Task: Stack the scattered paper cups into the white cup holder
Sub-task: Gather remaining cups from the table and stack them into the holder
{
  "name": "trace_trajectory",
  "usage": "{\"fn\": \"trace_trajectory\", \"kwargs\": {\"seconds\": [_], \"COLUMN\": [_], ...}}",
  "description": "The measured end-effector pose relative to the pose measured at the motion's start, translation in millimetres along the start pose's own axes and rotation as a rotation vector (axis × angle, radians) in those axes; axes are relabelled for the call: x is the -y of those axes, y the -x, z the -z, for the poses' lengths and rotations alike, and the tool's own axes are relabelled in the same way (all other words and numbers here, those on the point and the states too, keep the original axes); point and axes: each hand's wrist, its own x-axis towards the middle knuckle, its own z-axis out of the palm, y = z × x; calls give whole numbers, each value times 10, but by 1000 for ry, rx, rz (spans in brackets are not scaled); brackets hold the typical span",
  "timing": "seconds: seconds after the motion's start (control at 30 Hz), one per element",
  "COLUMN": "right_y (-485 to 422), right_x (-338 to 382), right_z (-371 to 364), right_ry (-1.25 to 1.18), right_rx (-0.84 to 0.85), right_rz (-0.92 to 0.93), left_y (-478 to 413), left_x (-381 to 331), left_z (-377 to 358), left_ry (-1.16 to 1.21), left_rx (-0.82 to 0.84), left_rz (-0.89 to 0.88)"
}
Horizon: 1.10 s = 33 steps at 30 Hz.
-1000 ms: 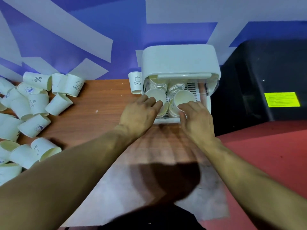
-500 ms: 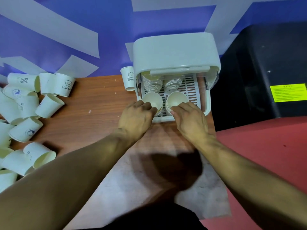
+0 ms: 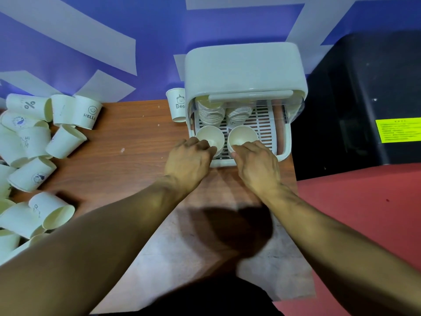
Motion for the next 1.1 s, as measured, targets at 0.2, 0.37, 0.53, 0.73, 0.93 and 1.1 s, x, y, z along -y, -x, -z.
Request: {"fn": "trace_trajectory", "kwargs": {"seconds": [0.2,0.37,0.53,0.73,0.93,1.1], "right_y": [-16,5,-65,-117,-72,-4], "right_x": [286,784,1353,2085,2826,3360], "right_z": [150,198,117,-175,-552,-903], "right_ry": [-41,-82,-100,-112,-143,-135], "right_rx": [-108,-161,-42,61,221,341], "right_rz": [-21,54,139,273,336,377], "left_y": [155,449,924,1652,2357,2862], "left_x": [161,397,759,1355,1871,2212], "left_z": [42,150,224,155,35,-62], "left_ry": [63,87,53,33,59,114], "left_rx": [-124,-153,-132,-115,-64,-45], "left_rz": [37,94,202,358,530,675]}}
